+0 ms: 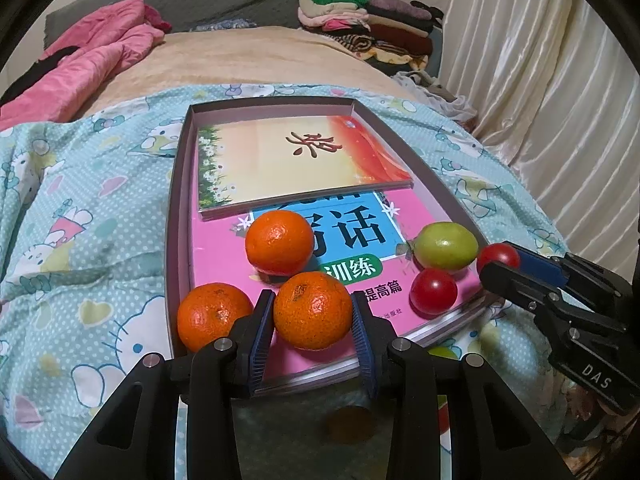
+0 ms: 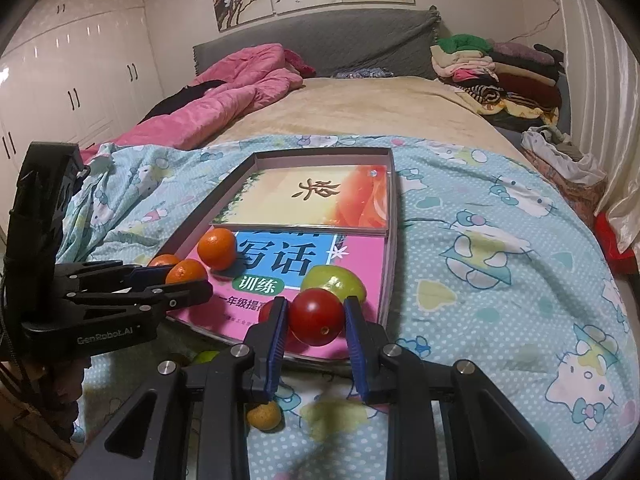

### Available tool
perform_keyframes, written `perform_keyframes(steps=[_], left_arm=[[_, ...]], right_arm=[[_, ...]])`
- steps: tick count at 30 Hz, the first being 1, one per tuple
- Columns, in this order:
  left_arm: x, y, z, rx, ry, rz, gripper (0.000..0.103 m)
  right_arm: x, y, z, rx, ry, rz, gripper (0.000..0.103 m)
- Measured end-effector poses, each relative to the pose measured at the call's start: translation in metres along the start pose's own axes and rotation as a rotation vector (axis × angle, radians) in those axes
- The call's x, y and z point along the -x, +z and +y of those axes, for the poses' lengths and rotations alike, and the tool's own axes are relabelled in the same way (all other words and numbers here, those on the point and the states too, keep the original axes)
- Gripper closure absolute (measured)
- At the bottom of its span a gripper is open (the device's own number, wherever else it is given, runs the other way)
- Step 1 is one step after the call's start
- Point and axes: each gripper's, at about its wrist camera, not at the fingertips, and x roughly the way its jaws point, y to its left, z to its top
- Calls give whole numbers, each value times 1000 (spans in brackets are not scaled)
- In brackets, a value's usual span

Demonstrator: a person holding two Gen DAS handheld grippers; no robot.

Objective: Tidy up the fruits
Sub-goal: 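Carry the orange over the box with the left tool while the right tool carries the tomato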

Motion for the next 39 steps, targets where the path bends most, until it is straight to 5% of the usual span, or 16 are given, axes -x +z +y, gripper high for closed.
perform_keyframes(steps=[39], left_arm=[[-5,0,-4,-34,5,1,64]], right_arm=[[-33,-2,0,25,-45,58,74]])
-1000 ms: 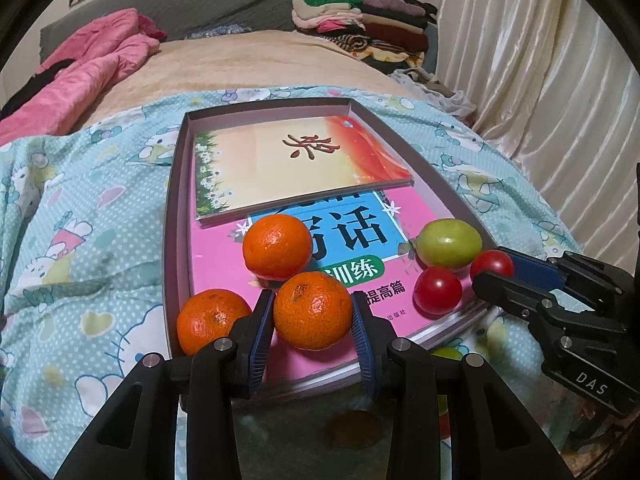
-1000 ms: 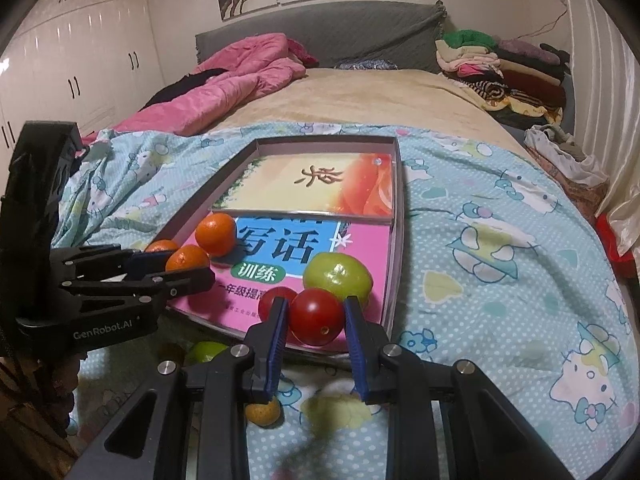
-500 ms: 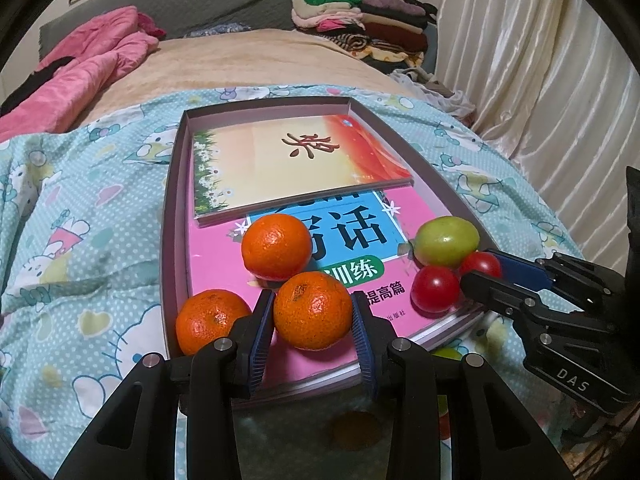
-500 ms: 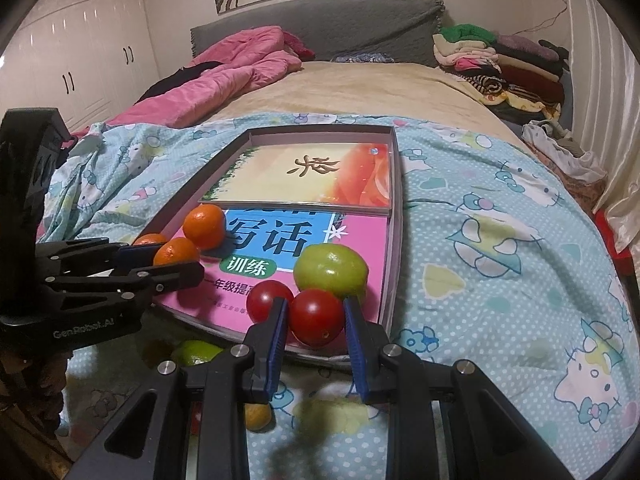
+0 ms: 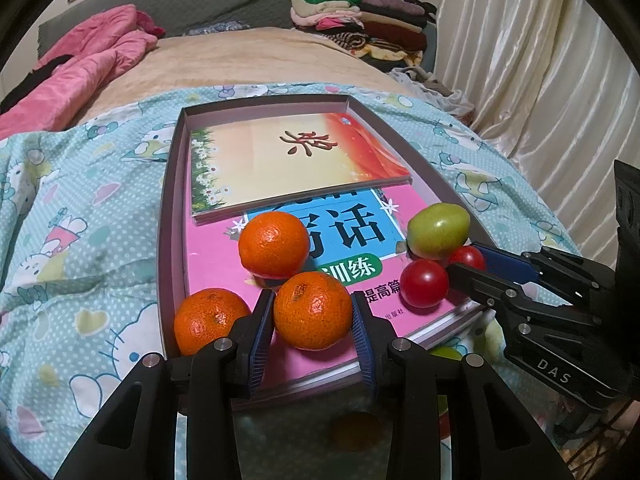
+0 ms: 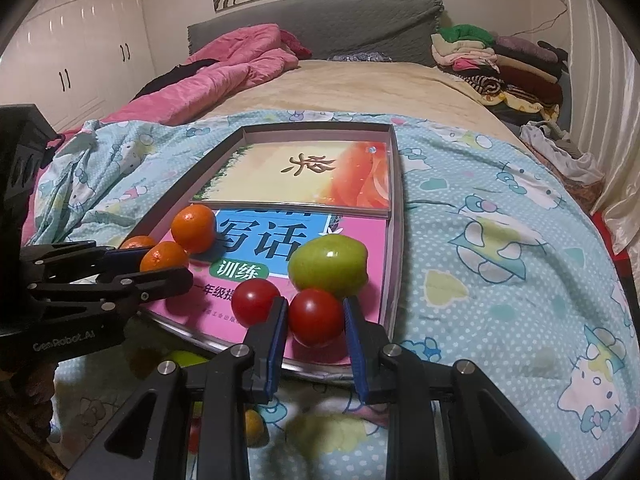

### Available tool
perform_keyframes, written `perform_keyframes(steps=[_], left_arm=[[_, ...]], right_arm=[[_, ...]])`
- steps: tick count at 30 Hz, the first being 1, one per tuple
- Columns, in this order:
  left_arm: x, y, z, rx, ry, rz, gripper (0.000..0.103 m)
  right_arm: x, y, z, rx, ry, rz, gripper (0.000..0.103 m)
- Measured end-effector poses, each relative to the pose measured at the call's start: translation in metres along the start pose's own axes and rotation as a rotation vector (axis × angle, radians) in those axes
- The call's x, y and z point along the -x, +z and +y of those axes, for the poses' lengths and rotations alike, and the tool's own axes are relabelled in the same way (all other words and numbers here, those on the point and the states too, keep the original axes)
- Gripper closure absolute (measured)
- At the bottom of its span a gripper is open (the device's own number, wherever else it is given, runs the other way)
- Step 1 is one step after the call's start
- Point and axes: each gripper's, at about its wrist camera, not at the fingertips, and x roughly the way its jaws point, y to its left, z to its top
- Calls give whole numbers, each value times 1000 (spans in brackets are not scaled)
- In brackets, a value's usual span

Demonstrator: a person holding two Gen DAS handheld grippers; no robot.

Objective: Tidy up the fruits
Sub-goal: 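Carry the orange over the box with the left tool while the right tool carries the tomato, then lower and release the orange onto the pink book while the right tool releases the tomato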

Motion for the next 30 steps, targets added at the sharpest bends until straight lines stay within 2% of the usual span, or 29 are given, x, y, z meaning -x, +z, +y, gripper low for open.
perform_keyframes(steps=[21,30], left_arm=[[-1,-1,0,2,1,0,64],[-1,-1,0,0,5,6,64]], right_arm=[[1,0,-3,-32,21,-1,72],[5,1,0,-19,16,-20,60]])
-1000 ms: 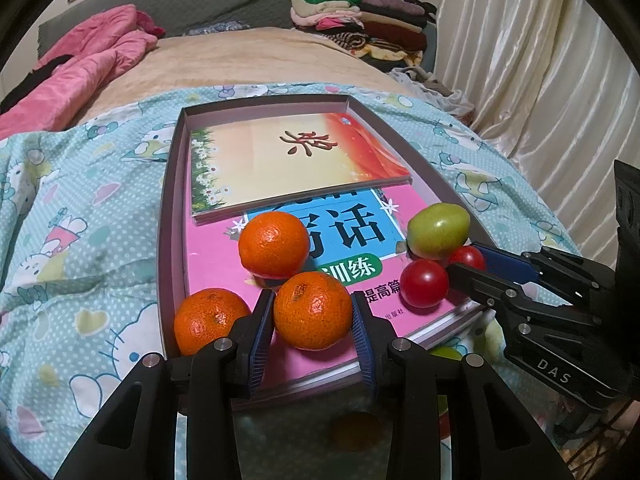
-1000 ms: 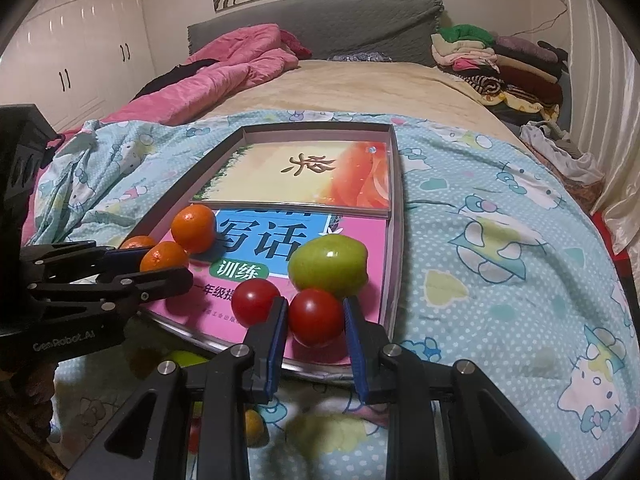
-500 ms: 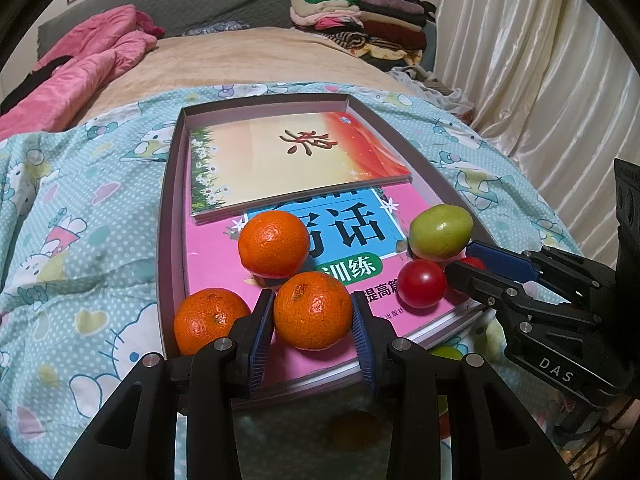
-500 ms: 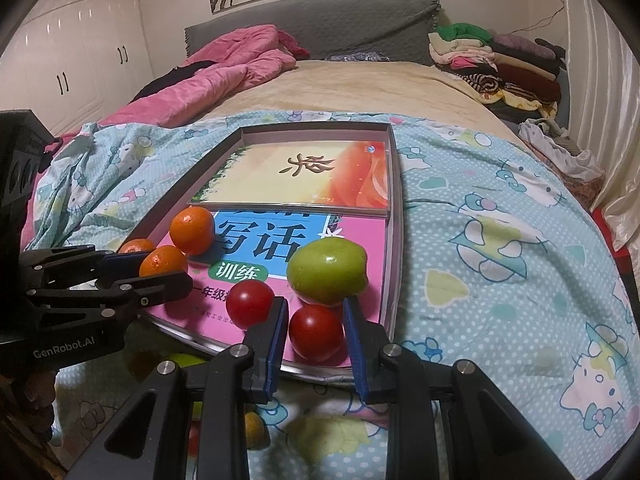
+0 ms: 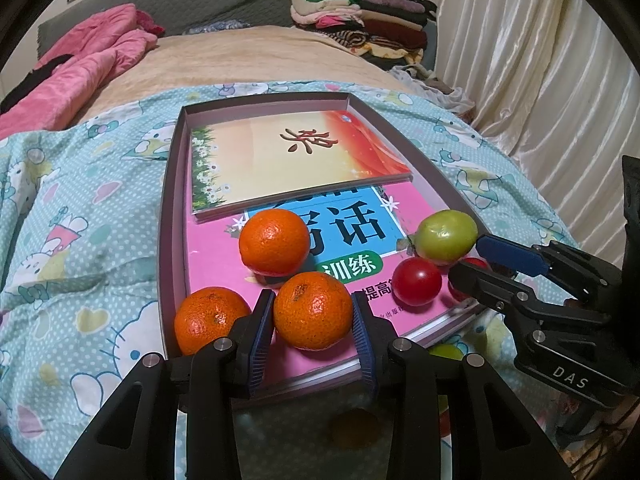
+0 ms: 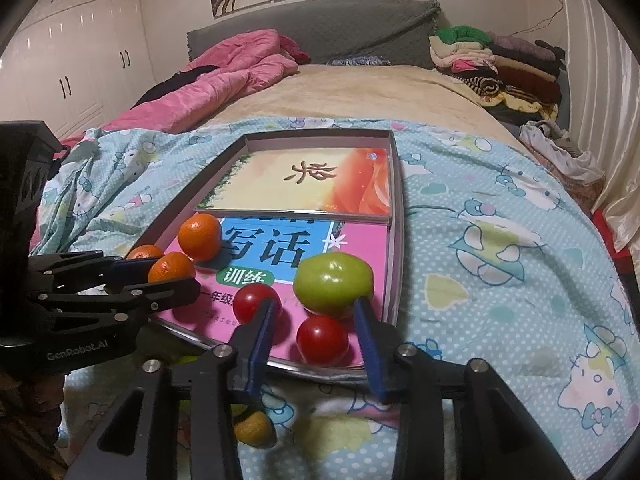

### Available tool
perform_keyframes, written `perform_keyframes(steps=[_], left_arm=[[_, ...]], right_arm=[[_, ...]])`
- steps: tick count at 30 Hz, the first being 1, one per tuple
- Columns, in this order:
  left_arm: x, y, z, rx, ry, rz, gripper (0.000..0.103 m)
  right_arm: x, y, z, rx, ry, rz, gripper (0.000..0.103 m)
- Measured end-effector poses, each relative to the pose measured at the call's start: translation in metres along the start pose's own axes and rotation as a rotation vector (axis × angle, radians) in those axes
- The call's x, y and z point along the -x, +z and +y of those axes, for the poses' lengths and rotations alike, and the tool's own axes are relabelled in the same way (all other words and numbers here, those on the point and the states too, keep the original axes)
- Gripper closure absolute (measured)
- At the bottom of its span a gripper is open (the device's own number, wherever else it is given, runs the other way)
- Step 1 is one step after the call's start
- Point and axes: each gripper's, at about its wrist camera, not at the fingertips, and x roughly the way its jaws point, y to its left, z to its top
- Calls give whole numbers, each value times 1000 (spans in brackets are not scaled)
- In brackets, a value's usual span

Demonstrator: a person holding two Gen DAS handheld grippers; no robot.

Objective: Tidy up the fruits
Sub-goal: 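Lower and release the orange onto the pink book while the right tool releases the tomato, then withdraw both open tools from the box toward the remaining fruit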

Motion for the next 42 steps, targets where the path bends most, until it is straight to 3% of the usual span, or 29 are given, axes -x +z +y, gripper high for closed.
perform_keyframes(steps=[20,31,40,42], left_arm=[[5,0,1,16,0,6,63],[15,3,3,29,-5,-25,57],[31,6,9,48,-15,-82,44],[35,7,12,58,-15,-98,36]], right_arm=[[4,0,1,-2,1,-9,53],[11,3,-1,-15,0,-38,49],[20,5,-1,-24,7,-76,42],[22,6,-2,-29,8,-84,40]])
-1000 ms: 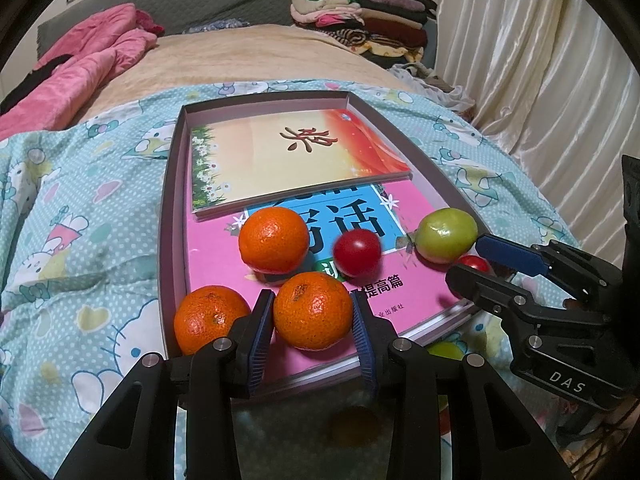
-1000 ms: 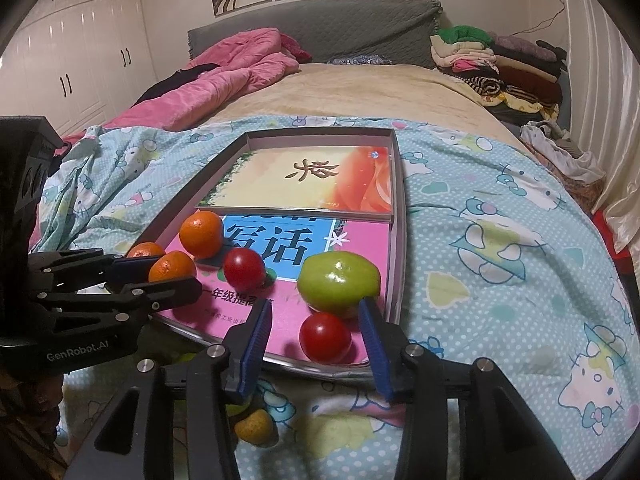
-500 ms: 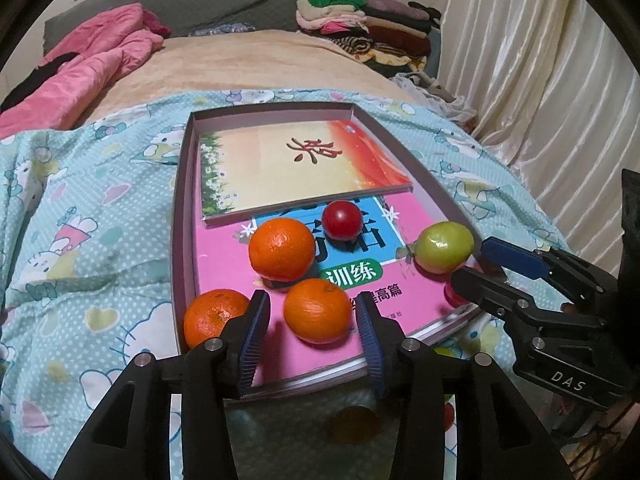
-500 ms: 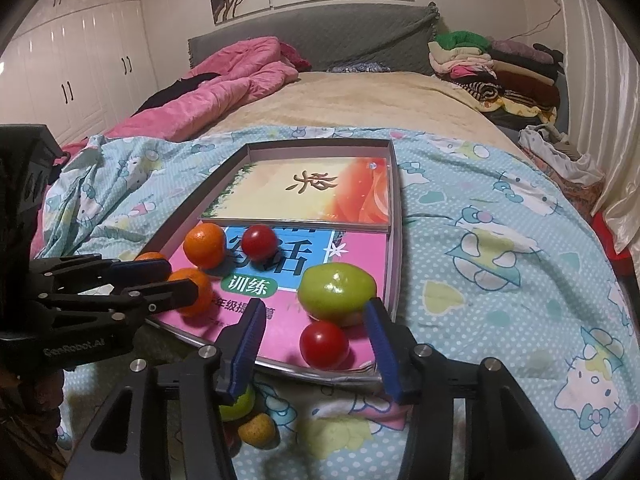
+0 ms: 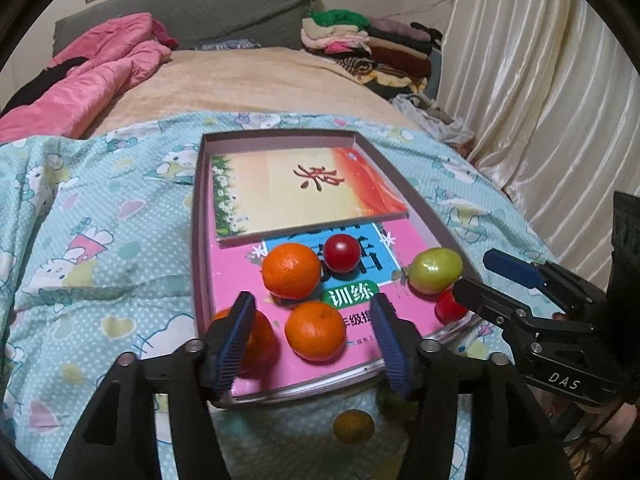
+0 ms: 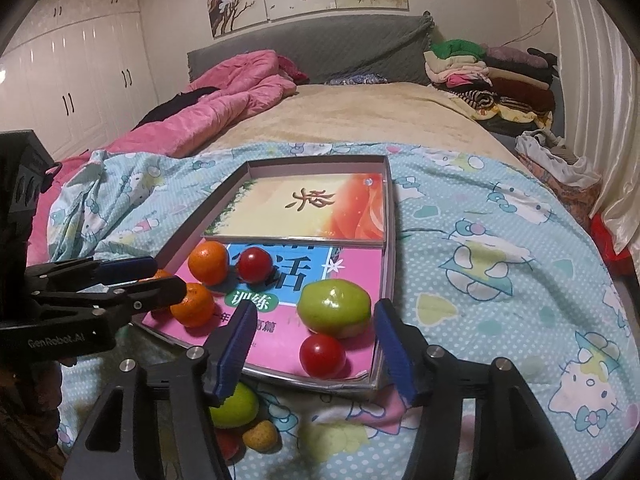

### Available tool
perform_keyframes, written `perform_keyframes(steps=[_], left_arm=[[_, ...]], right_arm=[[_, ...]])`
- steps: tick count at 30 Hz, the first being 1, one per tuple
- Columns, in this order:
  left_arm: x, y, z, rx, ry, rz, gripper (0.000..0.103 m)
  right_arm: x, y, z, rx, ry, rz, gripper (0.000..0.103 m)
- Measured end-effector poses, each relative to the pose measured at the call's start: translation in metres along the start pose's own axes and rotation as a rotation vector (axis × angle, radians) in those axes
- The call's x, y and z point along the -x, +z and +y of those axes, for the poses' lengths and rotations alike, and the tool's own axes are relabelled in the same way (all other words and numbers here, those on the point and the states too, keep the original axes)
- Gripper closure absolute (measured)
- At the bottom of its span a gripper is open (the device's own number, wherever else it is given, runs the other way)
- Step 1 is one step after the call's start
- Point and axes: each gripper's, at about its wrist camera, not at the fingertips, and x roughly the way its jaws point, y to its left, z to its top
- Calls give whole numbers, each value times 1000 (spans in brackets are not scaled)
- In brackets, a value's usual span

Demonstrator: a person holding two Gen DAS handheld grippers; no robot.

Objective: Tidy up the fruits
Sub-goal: 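Withdraw both open tools from the box toward the remaining fruit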

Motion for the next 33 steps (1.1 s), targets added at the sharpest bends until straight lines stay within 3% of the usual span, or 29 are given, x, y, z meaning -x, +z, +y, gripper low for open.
perform_keyframes(steps=[10,12,33], left_arm=[[14,-1,4,11,-8,-32,32],[16,-2,5,18,-11,-34,27],[39,-15,0,-1,-2,-32,25]], right_arm=[[10,3,1,-5,9,-39,32],[13,4,1,-10,15,-51,30],[42,0,8,-13,65,-91,20]])
